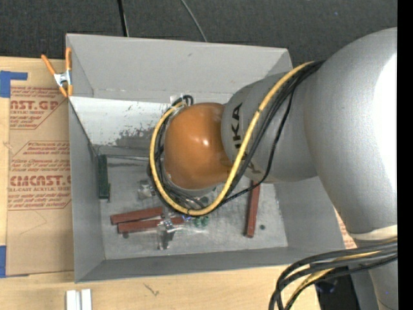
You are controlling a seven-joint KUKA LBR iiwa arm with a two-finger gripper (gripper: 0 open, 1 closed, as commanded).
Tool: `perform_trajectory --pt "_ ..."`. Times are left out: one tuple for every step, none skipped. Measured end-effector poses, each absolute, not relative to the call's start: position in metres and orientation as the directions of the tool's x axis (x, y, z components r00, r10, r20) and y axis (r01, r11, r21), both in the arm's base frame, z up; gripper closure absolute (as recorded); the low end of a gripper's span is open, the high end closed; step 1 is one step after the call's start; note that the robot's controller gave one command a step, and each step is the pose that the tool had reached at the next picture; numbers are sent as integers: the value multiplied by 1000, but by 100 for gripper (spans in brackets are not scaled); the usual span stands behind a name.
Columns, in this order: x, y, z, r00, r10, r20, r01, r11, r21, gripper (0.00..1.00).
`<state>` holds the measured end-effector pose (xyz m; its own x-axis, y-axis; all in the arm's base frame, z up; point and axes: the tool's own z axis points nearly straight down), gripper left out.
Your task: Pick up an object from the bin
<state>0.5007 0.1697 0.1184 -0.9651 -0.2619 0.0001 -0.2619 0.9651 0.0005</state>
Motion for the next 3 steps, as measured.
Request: perform_trajectory --pt "514 163 69 -969 -245 1 -245 969 3 0" --pt "511 154 73 -979 -206 3 -206 979 6 100" --pt "511 154 73 -979 -205 3 -205 979 7 100"
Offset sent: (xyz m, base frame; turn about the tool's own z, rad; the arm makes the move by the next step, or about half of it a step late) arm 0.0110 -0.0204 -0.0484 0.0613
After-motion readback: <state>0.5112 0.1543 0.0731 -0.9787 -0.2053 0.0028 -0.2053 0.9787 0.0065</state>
